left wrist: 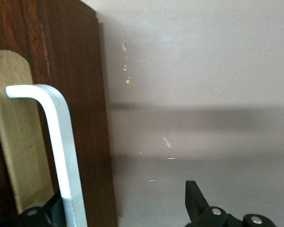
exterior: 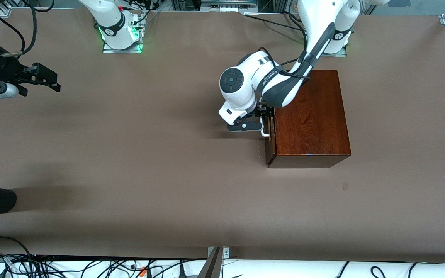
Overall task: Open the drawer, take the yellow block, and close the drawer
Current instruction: 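Pull the drawer open with the left gripper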
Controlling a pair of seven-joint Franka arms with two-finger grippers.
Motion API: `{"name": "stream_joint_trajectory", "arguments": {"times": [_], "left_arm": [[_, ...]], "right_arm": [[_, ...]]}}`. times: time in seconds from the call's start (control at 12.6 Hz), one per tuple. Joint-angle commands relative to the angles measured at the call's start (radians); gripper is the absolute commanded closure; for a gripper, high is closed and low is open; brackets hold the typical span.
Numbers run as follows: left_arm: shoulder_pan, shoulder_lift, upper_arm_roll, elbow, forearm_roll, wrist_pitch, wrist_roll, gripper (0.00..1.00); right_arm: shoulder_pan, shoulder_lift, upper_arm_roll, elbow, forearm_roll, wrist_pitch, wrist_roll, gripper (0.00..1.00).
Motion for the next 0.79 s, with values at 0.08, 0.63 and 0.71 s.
{"name": "stream_joint_trajectory", "arguments": {"times": [0.08, 0.63, 0.71], "left_arm": [[-0.021, 0.021, -0.002, 0.014, -0.102, 0.113, -0.012, 0.0], [-0.079, 0.099, -0.002, 0.124, -0.158, 0.147, -0.103, 0.0], [-0.079, 0.101, -0.002, 0.126, -0.158, 0.147, -0.104, 0.0]], "right_arm": [[-0.01, 0.007, 0.012, 0.019, -0.012, -0.003, 0.004, 0.0], [-0.013, 0.007, 0.012, 0.019, -0.011, -0.003, 0.004, 0.0], [-0.016, 0.007, 0.012, 0.019, -0.011, 0.0, 0.004, 0.0]]}}
